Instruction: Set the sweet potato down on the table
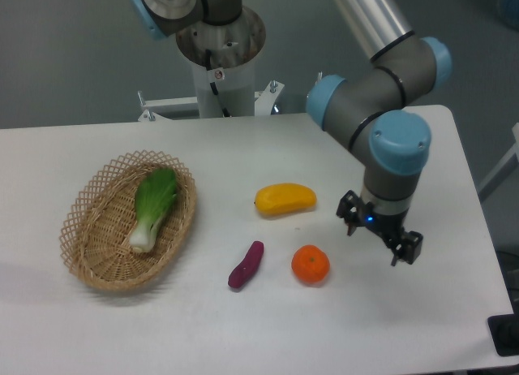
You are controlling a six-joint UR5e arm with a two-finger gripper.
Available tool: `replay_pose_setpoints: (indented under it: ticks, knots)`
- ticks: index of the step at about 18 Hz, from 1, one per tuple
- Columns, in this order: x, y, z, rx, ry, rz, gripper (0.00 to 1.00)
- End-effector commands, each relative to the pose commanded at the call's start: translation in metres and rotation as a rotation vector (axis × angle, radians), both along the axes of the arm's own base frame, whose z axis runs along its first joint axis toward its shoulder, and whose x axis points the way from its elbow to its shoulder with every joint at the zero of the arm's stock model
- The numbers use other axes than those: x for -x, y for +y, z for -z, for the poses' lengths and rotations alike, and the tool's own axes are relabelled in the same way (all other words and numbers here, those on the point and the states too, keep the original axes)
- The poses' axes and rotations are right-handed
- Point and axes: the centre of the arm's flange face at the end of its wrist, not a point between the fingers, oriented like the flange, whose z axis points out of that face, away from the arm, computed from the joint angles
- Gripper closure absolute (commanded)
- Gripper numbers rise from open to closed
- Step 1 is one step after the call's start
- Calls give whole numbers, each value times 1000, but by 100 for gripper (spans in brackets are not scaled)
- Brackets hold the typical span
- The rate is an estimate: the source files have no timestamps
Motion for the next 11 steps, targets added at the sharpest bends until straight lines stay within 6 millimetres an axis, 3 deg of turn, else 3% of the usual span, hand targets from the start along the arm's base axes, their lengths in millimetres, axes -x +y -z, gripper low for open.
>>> replay_pose_setpoints:
  ticks: [3,11]
  knots:
    - [11,-13,3,-2,-5,9,0]
    - [11,-15,3,-1,-4,7,0]
